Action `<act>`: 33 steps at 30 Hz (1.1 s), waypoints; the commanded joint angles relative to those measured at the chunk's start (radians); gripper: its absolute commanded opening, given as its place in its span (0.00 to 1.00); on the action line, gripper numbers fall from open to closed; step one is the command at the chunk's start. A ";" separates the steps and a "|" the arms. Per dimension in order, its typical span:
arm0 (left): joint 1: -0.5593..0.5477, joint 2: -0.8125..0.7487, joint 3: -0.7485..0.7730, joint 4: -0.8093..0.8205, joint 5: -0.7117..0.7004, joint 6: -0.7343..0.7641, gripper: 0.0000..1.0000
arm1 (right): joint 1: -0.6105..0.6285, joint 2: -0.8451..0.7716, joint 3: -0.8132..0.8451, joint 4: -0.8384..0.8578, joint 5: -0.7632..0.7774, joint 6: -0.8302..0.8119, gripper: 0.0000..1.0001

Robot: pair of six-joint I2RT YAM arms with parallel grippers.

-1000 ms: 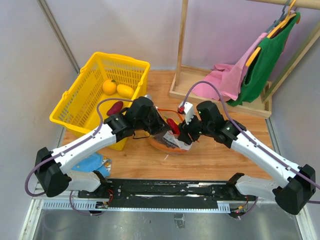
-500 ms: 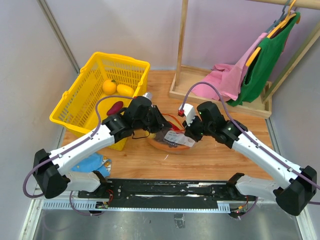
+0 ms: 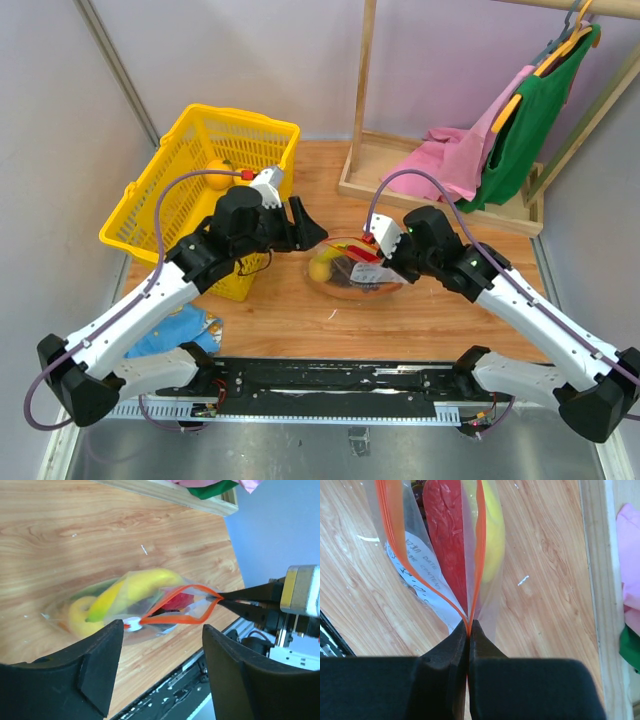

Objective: Place the food in the zip-top bag and seal the zipper
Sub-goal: Zip the zipper food storage bag at the center of the board.

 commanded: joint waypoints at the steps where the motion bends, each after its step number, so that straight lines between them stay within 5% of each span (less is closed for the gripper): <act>1: 0.042 -0.078 -0.078 0.096 0.102 0.249 0.72 | 0.008 -0.031 0.038 -0.039 0.055 -0.098 0.01; 8: 0.076 -0.108 -0.193 0.212 0.195 0.491 0.79 | 0.006 -0.026 0.043 -0.063 0.065 -0.124 0.01; 21: 0.119 -0.200 -0.530 0.698 0.438 0.759 0.80 | -0.013 -0.030 0.036 -0.072 0.047 -0.145 0.01; 33: 0.119 -0.077 -0.620 0.969 0.575 0.804 0.69 | -0.022 -0.008 0.063 -0.072 -0.010 -0.143 0.01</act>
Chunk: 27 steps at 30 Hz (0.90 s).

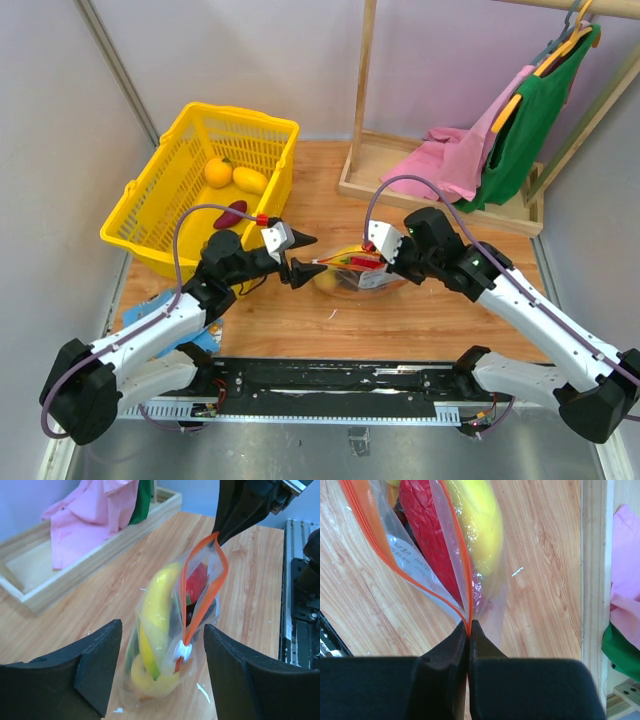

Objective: Place the food in the zip-top bag and seal the zipper
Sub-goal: Zip the zipper food storage bag at the center of the board.

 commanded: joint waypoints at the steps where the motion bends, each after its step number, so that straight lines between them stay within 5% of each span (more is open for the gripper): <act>1: 0.007 0.061 -0.035 0.139 0.073 0.037 0.68 | -0.015 0.004 0.057 0.001 -0.029 -0.015 0.01; 7: 0.007 0.096 -0.062 0.181 0.118 0.040 0.64 | -0.026 -0.004 0.063 0.001 -0.040 -0.014 0.01; 14: 0.007 0.035 -0.030 -0.016 0.074 0.128 0.61 | -0.054 -0.030 0.079 0.000 -0.048 -0.014 0.01; 27: -0.013 0.101 0.012 0.037 0.093 0.125 0.38 | -0.059 -0.032 0.090 -0.005 -0.081 -0.004 0.01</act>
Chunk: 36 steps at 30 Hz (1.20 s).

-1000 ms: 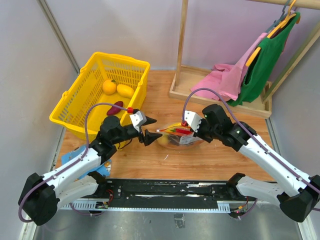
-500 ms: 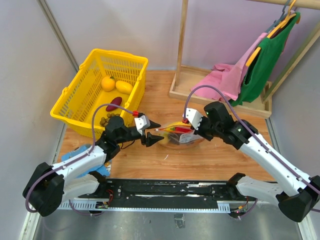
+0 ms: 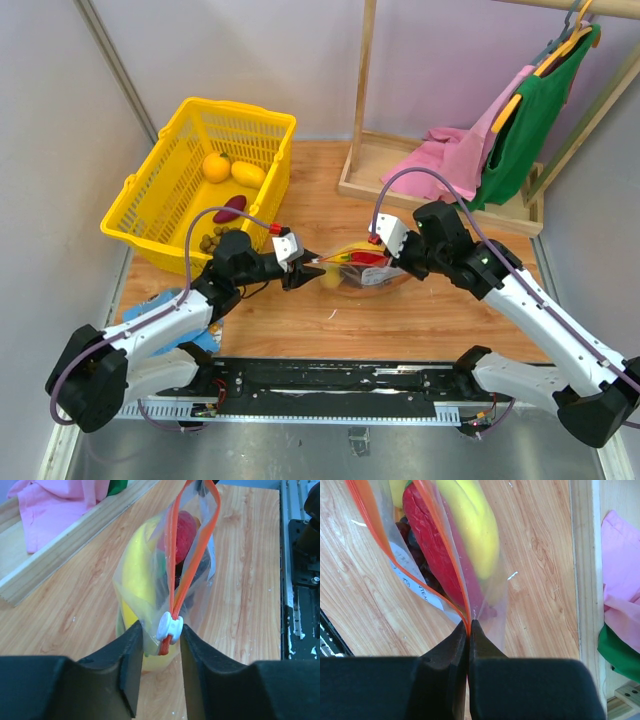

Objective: Place the food in the zip-top bag and seal the zipper
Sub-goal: Zip the zipper food storage bag at the center of the board.

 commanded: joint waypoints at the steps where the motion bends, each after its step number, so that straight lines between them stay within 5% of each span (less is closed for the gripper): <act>1: -0.013 0.025 0.046 0.040 0.010 0.010 0.34 | -0.015 -0.023 0.046 0.006 -0.026 -0.004 0.01; 7: -0.020 0.023 0.088 -0.050 0.031 0.049 0.01 | -0.018 -0.043 0.030 0.005 -0.001 0.002 0.01; 10: -0.020 -0.006 0.102 -0.105 0.037 0.056 0.00 | -0.020 -0.052 0.029 0.002 0.005 0.010 0.03; 13: -0.021 -0.030 0.127 -0.161 0.046 0.043 0.00 | -0.020 -0.048 0.047 -0.003 -0.021 0.015 0.18; 17: -0.023 -0.038 0.178 -0.243 0.053 0.005 0.00 | -0.019 -0.045 0.068 0.007 -0.129 0.019 0.34; 23: -0.029 -0.021 0.253 -0.364 0.053 -0.062 0.00 | -0.017 -0.022 0.121 0.057 -0.350 0.044 0.46; 30: -0.032 0.051 0.392 -0.578 0.046 -0.097 0.00 | 0.032 0.024 0.093 0.304 -0.536 0.184 0.49; 36: -0.039 0.074 0.459 -0.689 0.039 -0.102 0.00 | 0.110 0.108 0.102 0.406 -0.553 0.224 0.46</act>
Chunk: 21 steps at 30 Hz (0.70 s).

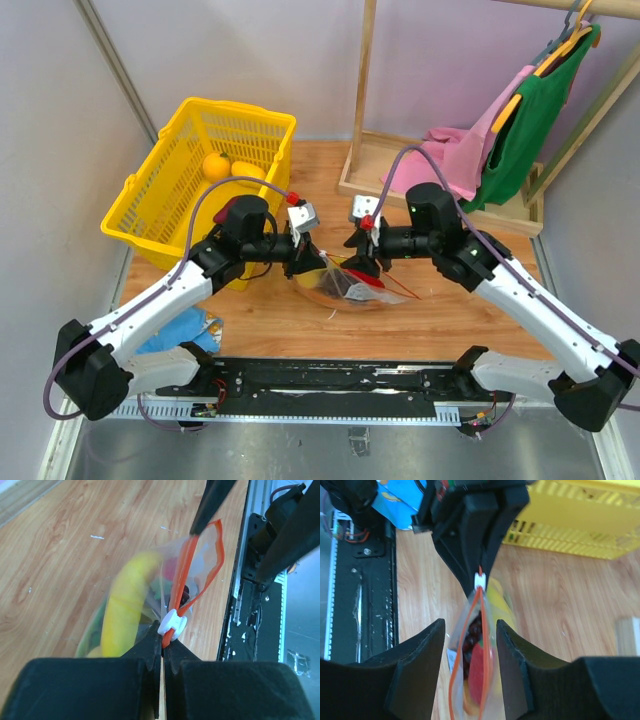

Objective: Place the food in the zip-top bag and seal the zipper
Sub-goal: Zip the zipper food storage bag at the center of the board.

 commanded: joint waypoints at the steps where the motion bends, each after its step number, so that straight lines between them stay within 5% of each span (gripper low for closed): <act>1: -0.013 -0.008 0.063 -0.086 0.012 -0.018 0.00 | 0.054 0.059 0.008 0.136 -0.062 0.075 0.46; 21: -0.016 -0.044 0.101 -0.137 0.010 -0.005 0.00 | 0.075 0.169 -0.067 0.306 -0.096 0.166 0.39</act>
